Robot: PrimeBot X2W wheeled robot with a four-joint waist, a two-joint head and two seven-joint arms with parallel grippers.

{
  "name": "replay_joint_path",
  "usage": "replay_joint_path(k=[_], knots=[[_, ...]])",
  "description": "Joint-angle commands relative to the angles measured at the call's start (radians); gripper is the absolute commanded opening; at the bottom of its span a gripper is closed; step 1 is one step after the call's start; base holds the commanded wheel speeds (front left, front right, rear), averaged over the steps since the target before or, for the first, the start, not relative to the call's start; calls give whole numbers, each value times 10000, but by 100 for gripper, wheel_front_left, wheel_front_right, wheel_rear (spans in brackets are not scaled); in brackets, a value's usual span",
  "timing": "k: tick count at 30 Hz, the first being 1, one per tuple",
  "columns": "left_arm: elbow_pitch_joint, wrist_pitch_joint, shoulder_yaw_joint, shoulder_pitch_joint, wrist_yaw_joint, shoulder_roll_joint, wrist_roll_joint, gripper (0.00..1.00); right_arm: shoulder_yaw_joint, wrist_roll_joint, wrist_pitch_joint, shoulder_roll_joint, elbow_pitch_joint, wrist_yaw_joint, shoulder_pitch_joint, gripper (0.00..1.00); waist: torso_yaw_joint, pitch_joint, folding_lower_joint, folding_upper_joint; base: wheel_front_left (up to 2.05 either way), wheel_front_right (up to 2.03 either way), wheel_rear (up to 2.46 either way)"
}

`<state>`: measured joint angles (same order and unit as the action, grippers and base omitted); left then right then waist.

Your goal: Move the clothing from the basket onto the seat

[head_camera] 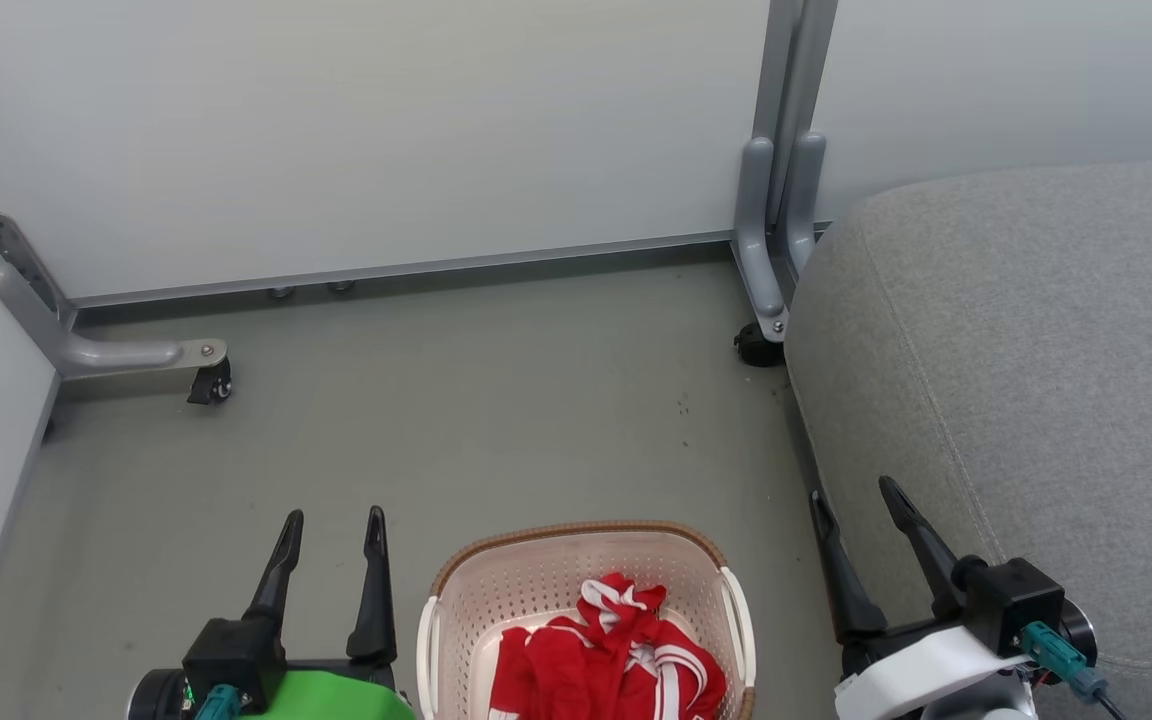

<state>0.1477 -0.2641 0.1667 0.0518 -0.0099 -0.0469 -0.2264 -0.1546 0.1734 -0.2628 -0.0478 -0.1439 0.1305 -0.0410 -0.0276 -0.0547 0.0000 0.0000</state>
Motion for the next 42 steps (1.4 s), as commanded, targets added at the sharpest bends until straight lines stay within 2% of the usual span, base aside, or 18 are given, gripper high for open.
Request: replay_joint_path(k=[1, 12, 21, 28, 34, 42], knots=[[34, -6, -15, 59, -14, -62, 4, 100, 17, 34, -31, -45, -3, 4, -91, 100, -3, 9, 0, 0, 0, 0, 0], [65, -6, -93, 20, 58, -62, 98, 100, -66, 58, -31, -43, -2, 4, 19, 100, -109, 175, 0, 0, 0, 0, 0], [437, -5, -26, -268, 155, -63, 466, 100, 34, -31, -31, -42, 50, 4, 372, 100, -745, 896, 0, 0, 0, 0, 0], [1048, -5, 140, -1440, -19, -61, 989, 100, 912, 59, -31, -36, 413, 2, 1251, 100, -1061, 2874, 0, 0, 0, 0, 0], [2118, -5, 429, -3072, -474, -68, 1523, 100, 1976, 52, -31, -28, 843, 2, 2249, 100, -1028, 4781, 0, 0, 0, 0, 0], [4216, -6, 1406, -5315, -1026, -436, 2201, 100, 2146, -121, -31, -30, 1524, 2, 3422, 100, -1248, 6769, 0, 0, 0, 0, 0]])
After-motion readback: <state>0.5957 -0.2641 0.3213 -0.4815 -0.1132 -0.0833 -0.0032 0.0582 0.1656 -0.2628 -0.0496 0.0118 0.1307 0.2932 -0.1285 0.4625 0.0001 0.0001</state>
